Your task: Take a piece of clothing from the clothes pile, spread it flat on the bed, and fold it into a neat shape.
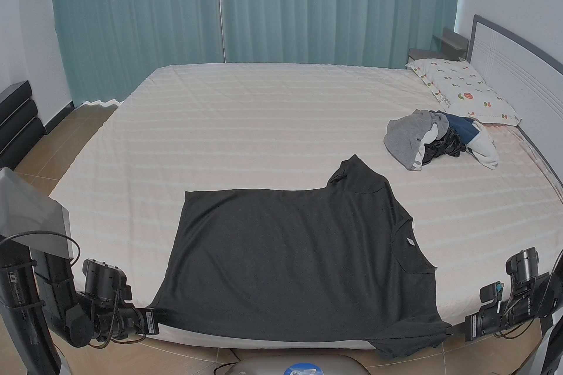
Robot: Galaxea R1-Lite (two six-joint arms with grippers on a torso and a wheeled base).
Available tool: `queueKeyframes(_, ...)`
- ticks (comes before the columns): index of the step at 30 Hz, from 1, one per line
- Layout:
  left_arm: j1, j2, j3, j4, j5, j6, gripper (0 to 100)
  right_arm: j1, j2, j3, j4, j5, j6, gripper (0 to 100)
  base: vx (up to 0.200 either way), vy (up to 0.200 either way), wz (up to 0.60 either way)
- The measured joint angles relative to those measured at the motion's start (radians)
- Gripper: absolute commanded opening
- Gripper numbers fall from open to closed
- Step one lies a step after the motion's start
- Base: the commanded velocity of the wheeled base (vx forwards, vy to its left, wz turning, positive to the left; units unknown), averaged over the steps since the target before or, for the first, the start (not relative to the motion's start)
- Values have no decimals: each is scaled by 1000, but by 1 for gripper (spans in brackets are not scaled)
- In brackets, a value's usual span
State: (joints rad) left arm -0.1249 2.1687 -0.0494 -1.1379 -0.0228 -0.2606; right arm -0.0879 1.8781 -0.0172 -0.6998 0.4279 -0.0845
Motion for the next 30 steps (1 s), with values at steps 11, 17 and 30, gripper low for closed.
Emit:
queueKeyframes(11,6,-92,-130,-1,-35,-254,0,-13,-130,-122,3,102,251,0,0,0,0)
queueKeyframes(17,9,-103,-189,0,-41,-318,0,-11,-136,-222,3,125,353,0,0,0,0)
queueKeyframes(30,10,-101,-206,-1,-44,-327,0,-6,-124,-245,3,154,360,0,0,0,0)
